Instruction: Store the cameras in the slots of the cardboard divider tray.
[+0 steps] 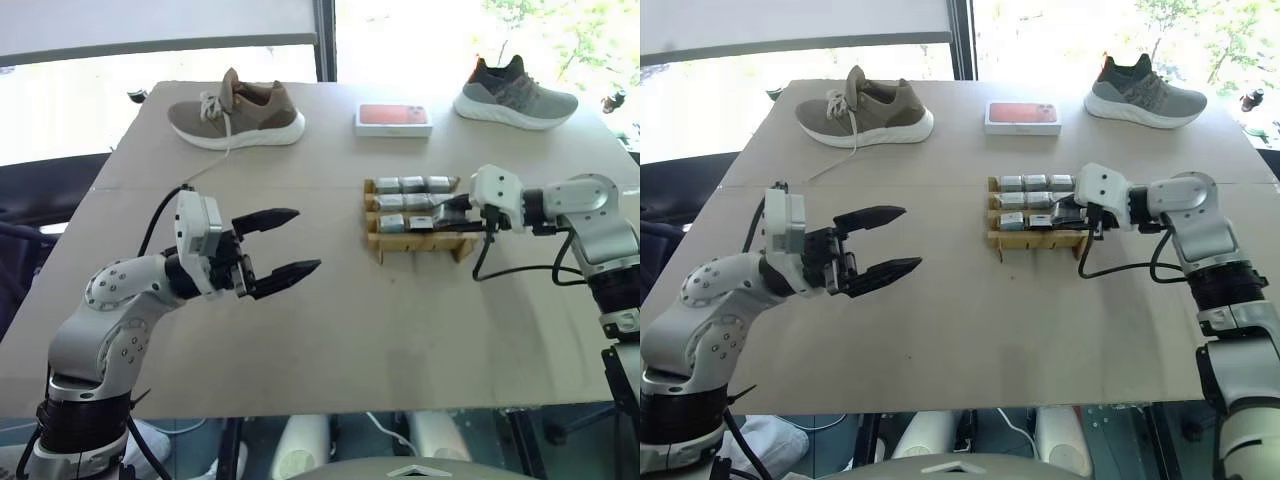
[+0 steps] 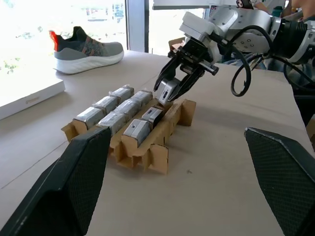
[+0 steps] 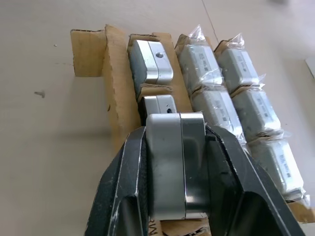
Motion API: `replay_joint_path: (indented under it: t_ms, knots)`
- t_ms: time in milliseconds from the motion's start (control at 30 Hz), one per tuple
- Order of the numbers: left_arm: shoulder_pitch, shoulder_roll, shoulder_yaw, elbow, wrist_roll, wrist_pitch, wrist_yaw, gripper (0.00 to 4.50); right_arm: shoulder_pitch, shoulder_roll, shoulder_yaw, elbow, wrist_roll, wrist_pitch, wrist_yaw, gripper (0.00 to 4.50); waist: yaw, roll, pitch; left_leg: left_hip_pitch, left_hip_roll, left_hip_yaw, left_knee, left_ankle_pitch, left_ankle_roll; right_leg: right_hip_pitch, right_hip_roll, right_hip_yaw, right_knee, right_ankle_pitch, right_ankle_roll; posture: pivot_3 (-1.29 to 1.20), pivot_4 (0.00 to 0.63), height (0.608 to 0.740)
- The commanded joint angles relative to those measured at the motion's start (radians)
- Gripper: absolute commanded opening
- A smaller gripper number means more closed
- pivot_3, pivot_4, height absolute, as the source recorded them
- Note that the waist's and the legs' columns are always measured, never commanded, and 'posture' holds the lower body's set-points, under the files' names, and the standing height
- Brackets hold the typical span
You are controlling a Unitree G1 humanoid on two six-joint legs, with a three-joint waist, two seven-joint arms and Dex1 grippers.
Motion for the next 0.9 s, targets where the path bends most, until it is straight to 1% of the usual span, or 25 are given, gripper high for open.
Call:
replay_joint_path:
  t_ms: [33,500,767,900]
  knots:
    - [0.007,0.012,0.032,-0.039,-0.020,-0.001,0.021,4.50,-0.035,0.000,-0.014,0.029,-0.009,-0.042,0.009,0.86,0.000,0.000,0.000,0.000,0.000,0.000,0.000,0.000,0.000,0.000,0.000,0.000,0.000,0.000,0.000,0.00,0.150,0.740]
    - [0.044,0.027,0.050,-0.077,-0.038,0.014,0.066,4.50,-0.057,0.015,-0.018,0.090,-0.017,-0.077,0.041,0.86,-0.001,0.000,0.000,0.000,0.000,0.000,0.000,0.000,0.000,0.000,-0.001,0.000,0.000,0.000,0.000,0.00,0.150,0.740]
    - [0.077,0.033,0.066,-0.108,-0.052,0.026,0.092,4.50,-0.084,0.028,-0.003,0.169,-0.043,-0.123,0.057,0.86,-0.002,0.000,0.000,0.000,0.000,0.000,0.000,0.000,0.000,0.000,-0.001,0.000,0.000,0.000,0.000,0.00,0.150,0.740]
    - [0.096,0.036,0.075,-0.124,-0.057,0.025,0.102,4.50,-0.104,0.033,0.007,0.251,-0.072,-0.165,0.070,0.86,-0.003,0.000,0.000,0.000,0.000,0.000,0.000,0.000,0.000,0.000,-0.001,0.000,0.000,0.000,0.000,0.00,0.150,0.740]
